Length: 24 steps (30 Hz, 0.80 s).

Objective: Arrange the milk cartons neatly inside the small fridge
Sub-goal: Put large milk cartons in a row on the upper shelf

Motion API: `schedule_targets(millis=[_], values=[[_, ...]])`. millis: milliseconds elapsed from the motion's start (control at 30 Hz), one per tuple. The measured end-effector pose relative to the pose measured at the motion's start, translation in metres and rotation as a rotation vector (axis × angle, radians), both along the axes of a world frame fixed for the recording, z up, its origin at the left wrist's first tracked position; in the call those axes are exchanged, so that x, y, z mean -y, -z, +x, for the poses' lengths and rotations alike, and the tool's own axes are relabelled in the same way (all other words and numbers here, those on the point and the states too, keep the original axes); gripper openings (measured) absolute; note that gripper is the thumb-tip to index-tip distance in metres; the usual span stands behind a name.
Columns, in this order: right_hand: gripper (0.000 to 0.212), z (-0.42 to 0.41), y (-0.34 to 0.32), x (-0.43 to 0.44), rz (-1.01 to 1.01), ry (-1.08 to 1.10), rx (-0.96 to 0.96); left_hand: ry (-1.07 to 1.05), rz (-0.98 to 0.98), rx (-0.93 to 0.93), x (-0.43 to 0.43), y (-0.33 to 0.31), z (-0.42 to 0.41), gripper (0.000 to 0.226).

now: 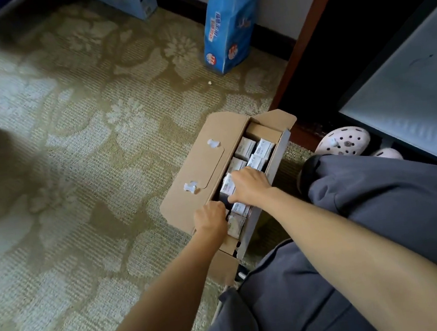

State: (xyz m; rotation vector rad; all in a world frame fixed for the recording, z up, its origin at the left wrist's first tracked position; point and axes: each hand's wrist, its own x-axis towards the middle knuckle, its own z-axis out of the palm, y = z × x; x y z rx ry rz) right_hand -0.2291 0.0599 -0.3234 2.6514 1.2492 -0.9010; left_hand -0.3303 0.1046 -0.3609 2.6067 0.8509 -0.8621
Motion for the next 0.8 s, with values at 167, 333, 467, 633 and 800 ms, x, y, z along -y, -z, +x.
schedule_targets(millis=[167,333,467,633,800], values=[[0.044,0.005,-0.022,0.003,0.049,0.073,0.023,-0.166,-0.092,0.073,-0.005,-0.015,-0.002,0.03],[0.041,0.004,-0.044,0.007,0.091,0.141,0.032,-0.219,-0.041,0.272,-0.017,-0.048,-0.002,0.039],[0.034,0.01,-0.072,0.016,0.171,0.171,0.069,-0.167,0.01,0.397,-0.021,-0.079,0.005,0.048],[0.037,0.025,-0.117,0.038,0.348,0.234,0.19,-0.178,0.031,0.549,-0.025,-0.138,0.027,0.053],[0.043,0.058,-0.159,0.075,0.485,0.374,0.255,-0.073,0.063,0.702,-0.011,-0.195,0.063,0.046]])
